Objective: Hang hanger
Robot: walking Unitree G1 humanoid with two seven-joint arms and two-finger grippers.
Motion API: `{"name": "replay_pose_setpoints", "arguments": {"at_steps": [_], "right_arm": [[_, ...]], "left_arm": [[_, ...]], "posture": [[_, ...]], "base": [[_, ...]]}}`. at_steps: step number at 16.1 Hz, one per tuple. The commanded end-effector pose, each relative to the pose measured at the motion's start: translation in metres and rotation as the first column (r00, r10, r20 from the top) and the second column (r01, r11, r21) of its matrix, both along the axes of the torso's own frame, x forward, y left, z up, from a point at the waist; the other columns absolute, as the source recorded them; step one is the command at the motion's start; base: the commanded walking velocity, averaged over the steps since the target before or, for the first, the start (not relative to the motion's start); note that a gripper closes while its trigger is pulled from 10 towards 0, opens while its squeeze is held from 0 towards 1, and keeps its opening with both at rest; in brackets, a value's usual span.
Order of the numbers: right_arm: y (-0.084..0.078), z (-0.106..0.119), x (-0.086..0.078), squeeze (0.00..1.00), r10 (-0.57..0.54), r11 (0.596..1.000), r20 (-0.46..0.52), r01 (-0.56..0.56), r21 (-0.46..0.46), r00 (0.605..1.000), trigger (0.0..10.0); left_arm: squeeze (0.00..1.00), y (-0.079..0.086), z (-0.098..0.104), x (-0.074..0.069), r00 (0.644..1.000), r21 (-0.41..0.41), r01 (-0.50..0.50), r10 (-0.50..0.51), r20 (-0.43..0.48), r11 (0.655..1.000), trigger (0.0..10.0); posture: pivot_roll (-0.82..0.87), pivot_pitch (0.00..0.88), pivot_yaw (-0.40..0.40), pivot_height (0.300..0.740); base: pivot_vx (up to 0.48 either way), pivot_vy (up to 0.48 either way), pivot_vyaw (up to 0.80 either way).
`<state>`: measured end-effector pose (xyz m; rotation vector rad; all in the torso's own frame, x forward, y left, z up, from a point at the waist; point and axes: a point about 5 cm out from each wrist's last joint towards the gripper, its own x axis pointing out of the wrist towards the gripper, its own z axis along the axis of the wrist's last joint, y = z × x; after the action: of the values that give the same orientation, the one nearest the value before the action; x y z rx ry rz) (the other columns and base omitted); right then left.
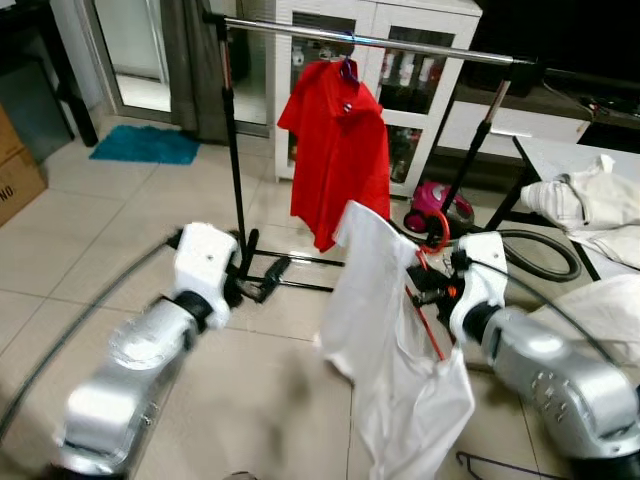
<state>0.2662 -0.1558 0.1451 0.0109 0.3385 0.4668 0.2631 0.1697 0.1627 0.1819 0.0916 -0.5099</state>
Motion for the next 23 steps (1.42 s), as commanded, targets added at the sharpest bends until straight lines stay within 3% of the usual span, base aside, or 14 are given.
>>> {"name": "replay_pose_setpoints", "arguments": {"at_steps": [1,2,3,5,6,8,11,12,13,16,17,19,23], "right_arm": [[0.0,0.02,0.001,0.0,0.084,0.995,0.085,-0.088,0.04,0.993,10.0],[-0.01,0.035,0.0,0.0,0.181,0.981,0.124,-0.188,0.045,0.976,10.0],[-0.012,0.039,0.0,0.0,0.207,0.976,0.135,-0.215,0.045,0.969,10.0],[-0.021,0.059,-0.006,0.0,0.367,0.925,0.186,-0.378,0.029,0.912,10.0],[-0.025,0.065,-0.009,0.0,0.431,0.898,0.187,-0.44,0.007,0.883,10.0],[-0.031,0.074,-0.013,0.0,0.547,0.835,0.168,-0.548,-0.041,0.82,10.0],[-0.029,0.08,-0.016,0.0,0.619,0.782,0.17,-0.622,-0.042,0.766,10.0],[-0.028,0.083,-0.019,0.0,0.646,0.759,0.17,-0.65,-0.041,0.744,10.0],[-0.027,0.085,-0.021,0.0,0.671,0.736,0.173,-0.676,-0.041,0.721,10.0],[-0.025,0.089,-0.027,0.0,0.716,0.691,0.178,-0.722,-0.035,0.675,10.0],[-0.025,0.09,-0.029,0.0,0.725,0.679,0.181,-0.733,-0.032,0.664,10.0],[-0.025,0.09,-0.031,0.0,0.732,0.671,0.184,-0.741,-0.029,0.656,10.0],[-0.027,0.09,-0.033,0.0,0.73,0.674,0.181,-0.738,-0.03,0.659,10.0]], "left_arm": [[1.0,0.02,0.007,0.005,1.0,0.026,-0.004,0.004,0.03,1.0,10.0],[1.0,0.048,0.017,0.008,0.998,0.075,-0.002,-0.003,0.062,0.997,10.0],[1.0,0.054,0.02,0.008,0.998,0.08,0.007,-0.013,0.068,0.997,10.0],[1.0,0.079,0.036,0.007,0.995,0.111,0.062,-0.07,0.066,0.992,10.0],[1.0,0.085,0.044,0.005,0.989,0.112,0.129,-0.136,0.054,0.985,10.0],[1.0,0.083,0.053,-0.002,0.945,0.06,0.327,-0.328,-0.005,0.943,10.0],[1.0,0.086,0.052,0.001,0.932,0.128,0.362,-0.36,-0.037,0.923,10.0],[0.56,0.087,0.052,0.004,0.93,0.129,0.367,-0.365,-0.041,0.921,10.0],[0.0,0.088,0.049,0.008,0.926,0.128,0.377,-0.373,-0.055,0.917,10.0],[0.0,0.089,0.043,0.016,0.907,0.109,0.419,-0.411,-0.087,0.901,10.0],[0.0,0.085,0.039,0.018,0.884,0.076,0.463,-0.455,-0.105,0.883,0.0],[0.0,0.077,0.033,0.02,0.838,0.03,0.537,-0.529,-0.135,0.843,0.0],[0.0,0.07,0.031,0.016,0.793,-0.022,0.592,-0.588,-0.159,0.806,0.0]], "posture": [[-0.04,0.0,-0.058,0.74],[-0.04,0.0,-0.061,0.74],[-0.04,0.0,-0.061,0.74],[-0.03,0.0,-0.061,0.74],[-0.03,0.0,-0.062,0.74],[-0.03,0.0,-0.063,0.74],[-0.03,0.0,-0.062,0.74],[-0.02,0.0,-0.061,0.74],[-0.02,0.0,-0.058,0.74],[-0.03,0.0,-0.048,0.74],[-0.03,0.0,-0.048,0.74],[-0.03,0.0,-0.037,0.74],[-0.04,0.0,-0.029,0.74]], "base": [[0.0,0.0,0.0],[0.0,0.0,0.0],[0.0,0.0,0.0],[0.0,0.0,0.0],[0.0,0.0,0.0],[0.0,0.0,0.0],[0.0,0.0,0.0],[0.0,0.0,0.0],[0.0,0.0,0.0],[0.0,0.0,0.0],[0.0,0.0,0.0],[0.0,0.0,0.0],[0.0,0.0,0.0]]}}
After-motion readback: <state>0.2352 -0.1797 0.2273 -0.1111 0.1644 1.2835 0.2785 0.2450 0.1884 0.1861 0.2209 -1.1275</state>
